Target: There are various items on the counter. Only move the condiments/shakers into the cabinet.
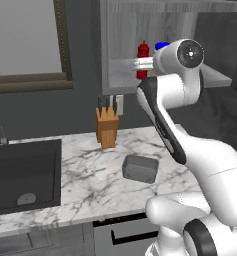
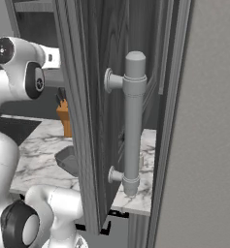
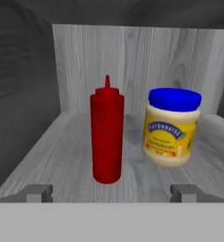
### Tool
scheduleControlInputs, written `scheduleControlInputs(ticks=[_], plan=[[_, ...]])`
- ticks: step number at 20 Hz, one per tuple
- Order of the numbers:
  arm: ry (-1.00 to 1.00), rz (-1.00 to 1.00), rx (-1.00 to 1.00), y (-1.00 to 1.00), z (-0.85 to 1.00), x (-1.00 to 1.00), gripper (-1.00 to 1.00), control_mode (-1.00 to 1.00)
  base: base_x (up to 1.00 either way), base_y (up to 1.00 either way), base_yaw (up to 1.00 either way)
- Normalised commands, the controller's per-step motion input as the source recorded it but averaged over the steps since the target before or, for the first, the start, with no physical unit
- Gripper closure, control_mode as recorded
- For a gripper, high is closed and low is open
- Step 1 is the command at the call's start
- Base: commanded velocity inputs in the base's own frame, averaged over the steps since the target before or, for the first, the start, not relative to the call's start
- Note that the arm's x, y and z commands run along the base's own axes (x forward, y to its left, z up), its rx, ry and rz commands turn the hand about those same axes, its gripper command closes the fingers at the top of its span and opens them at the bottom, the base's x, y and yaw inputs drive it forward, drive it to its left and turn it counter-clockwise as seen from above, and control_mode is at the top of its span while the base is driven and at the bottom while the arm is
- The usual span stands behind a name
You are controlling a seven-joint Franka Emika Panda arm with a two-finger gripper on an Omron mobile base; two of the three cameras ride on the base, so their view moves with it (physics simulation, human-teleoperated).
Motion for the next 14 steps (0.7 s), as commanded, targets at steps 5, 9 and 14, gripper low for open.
scheduleControlInputs(ticks=[5,9,14], plan=[[0.05,-0.16,0.0,-0.28,-0.56,-1.0,-1.0,-1.0,0.0,0.0,0.0],[0.23,-0.22,0.0,-0.49,-0.65,-1.0,-1.0,-1.0,0.0,0.0,0.0],[0.32,-0.23,0.0,-0.64,-0.8,-0.89,-1.0,-1.0,0.0,0.0,0.0]])
